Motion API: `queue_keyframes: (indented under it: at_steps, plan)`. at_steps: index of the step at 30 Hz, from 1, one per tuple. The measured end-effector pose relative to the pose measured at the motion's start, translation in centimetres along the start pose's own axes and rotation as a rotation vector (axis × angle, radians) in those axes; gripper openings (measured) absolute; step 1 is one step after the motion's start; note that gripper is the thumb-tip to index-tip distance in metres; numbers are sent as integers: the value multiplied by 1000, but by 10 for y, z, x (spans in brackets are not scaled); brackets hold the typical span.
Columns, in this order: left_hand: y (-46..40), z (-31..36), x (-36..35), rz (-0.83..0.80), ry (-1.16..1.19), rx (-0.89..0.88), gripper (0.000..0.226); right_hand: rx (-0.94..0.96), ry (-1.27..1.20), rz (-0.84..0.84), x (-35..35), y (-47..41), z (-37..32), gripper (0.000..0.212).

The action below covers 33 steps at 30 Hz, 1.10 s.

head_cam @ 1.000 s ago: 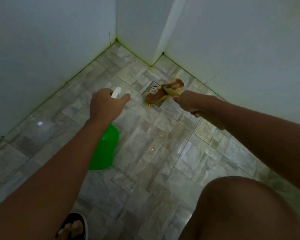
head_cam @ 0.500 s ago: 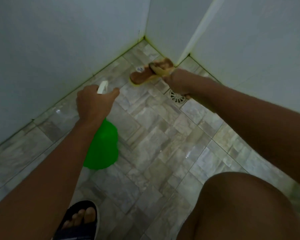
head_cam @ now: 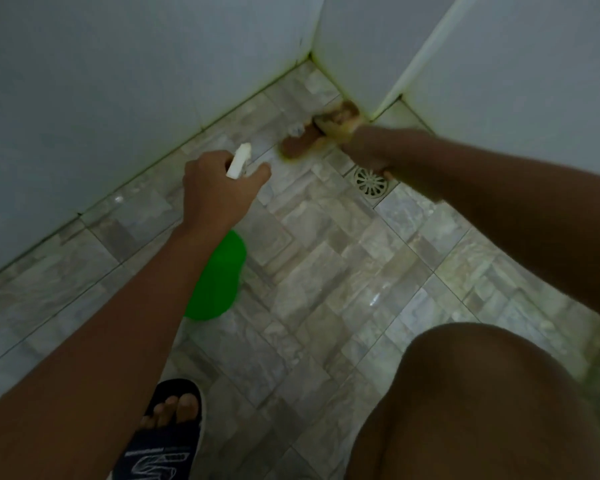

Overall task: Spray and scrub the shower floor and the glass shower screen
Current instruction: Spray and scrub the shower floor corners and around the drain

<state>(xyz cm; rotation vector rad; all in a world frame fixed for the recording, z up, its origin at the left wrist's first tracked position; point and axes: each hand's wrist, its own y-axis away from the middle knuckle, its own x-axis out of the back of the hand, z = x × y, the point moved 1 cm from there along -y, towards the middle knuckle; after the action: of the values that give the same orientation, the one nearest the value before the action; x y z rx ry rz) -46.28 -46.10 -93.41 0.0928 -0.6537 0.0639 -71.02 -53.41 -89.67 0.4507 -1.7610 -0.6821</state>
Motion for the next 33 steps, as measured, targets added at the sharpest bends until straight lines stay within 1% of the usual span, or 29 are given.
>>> queue_keyframes:
  at_steps: [2,4,5,7,9,11,13,14,16,18,19,21,23,26,28,31,33]
  plan:
    - [1,12,-4,-15,25,1,55,-79,87,-83,-15,43,37,35]
    - [3,24,-12,-39,53,-16,55,-210,102,-98,-24,65,66,46]
    - [4,29,-18,-53,71,-32,54,-227,97,-85,-25,65,74,48]
    - [5,38,-30,-78,88,-80,50,-224,39,-39,-24,55,73,43]
    - [4,46,-40,-95,82,-144,48,-187,-68,-1,-23,41,64,33]
    - [5,54,-47,-100,82,-209,47,-156,-148,43,-30,31,59,30]
    - [6,63,-56,-108,92,-265,47,-177,-168,65,-42,38,69,34]
    - [6,67,-59,-112,97,-285,47,-196,-137,70,-49,48,77,37]
    - [9,77,-67,-125,110,-321,45,-238,-103,47,-59,71,100,45]
    - [20,93,-84,-162,120,-372,42,-293,-130,15,-63,101,132,48]
    - [27,102,-93,-191,127,-404,41,-320,-141,9,-62,118,147,45]
    - [43,118,-113,-277,151,-446,40,-395,-159,23,-64,148,177,34]
    - [58,136,-132,-382,158,-483,39,-499,-215,77,-65,180,202,26]
    - [83,159,-153,-522,174,-502,35,-601,-360,165,-70,224,231,32]
    - [105,173,-166,-608,181,-519,32,-664,-488,173,-76,256,246,33]
    - [133,183,-185,-726,143,-520,35,-778,-645,174,-85,297,266,32]
    - [147,183,-194,-756,112,-498,38,-808,-727,205,-91,314,275,32]
